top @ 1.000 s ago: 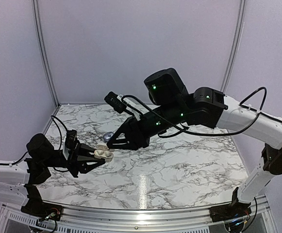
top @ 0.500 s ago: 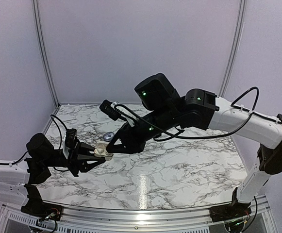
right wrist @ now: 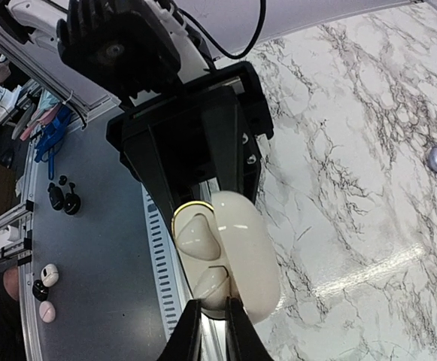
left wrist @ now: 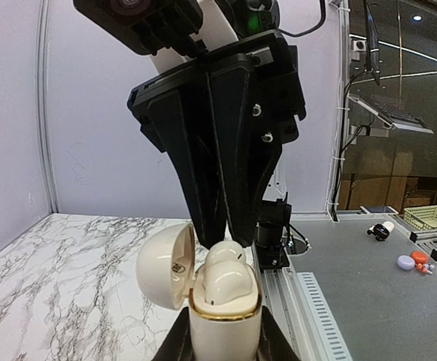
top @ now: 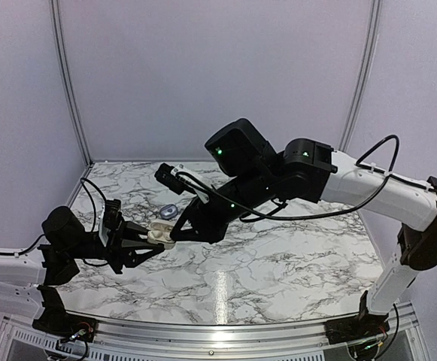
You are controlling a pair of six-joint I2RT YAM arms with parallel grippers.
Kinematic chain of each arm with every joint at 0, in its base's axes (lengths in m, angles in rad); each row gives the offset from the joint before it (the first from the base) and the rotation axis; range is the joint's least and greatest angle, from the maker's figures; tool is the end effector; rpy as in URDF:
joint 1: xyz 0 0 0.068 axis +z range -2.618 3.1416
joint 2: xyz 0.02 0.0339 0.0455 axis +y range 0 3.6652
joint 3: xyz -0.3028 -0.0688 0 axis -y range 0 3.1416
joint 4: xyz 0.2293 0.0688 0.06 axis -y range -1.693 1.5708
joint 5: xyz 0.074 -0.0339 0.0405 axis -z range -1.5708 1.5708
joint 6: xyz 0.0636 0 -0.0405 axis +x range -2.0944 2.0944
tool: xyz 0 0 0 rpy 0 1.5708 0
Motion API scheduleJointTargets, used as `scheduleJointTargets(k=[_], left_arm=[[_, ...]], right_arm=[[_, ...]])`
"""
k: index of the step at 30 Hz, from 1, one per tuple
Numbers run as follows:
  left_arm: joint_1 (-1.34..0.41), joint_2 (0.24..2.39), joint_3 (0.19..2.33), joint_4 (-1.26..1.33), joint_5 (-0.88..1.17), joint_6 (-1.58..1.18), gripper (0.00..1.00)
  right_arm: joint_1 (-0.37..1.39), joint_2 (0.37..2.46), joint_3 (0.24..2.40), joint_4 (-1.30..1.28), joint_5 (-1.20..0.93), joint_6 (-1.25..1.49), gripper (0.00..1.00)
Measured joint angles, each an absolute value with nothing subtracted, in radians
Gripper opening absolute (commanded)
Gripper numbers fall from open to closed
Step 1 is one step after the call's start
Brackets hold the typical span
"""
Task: Insert the wireless bluetooth earbuds into the charging case
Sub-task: Adjust the right earbud in the right side groove of the charging case.
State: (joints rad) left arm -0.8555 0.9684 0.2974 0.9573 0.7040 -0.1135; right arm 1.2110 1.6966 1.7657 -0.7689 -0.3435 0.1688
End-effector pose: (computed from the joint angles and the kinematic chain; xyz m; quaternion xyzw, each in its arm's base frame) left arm 0.0888 -0.1650 0.3020 0.4611 0.4239 -0.5328 0.5690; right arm 0.1155 0.3679 0.4034 -0.5073 0.7389 0.3841 0.2220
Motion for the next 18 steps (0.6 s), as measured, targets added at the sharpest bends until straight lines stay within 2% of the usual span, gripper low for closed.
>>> scheduleJointTargets(k=[18], left_arm=[[-0.855, 0.979, 0.301, 0.972, 0.703, -0.116, 0.00]], right_arm=[[1.235, 1.690, 1.773, -0.824, -0.296, 0.120, 0.21]])
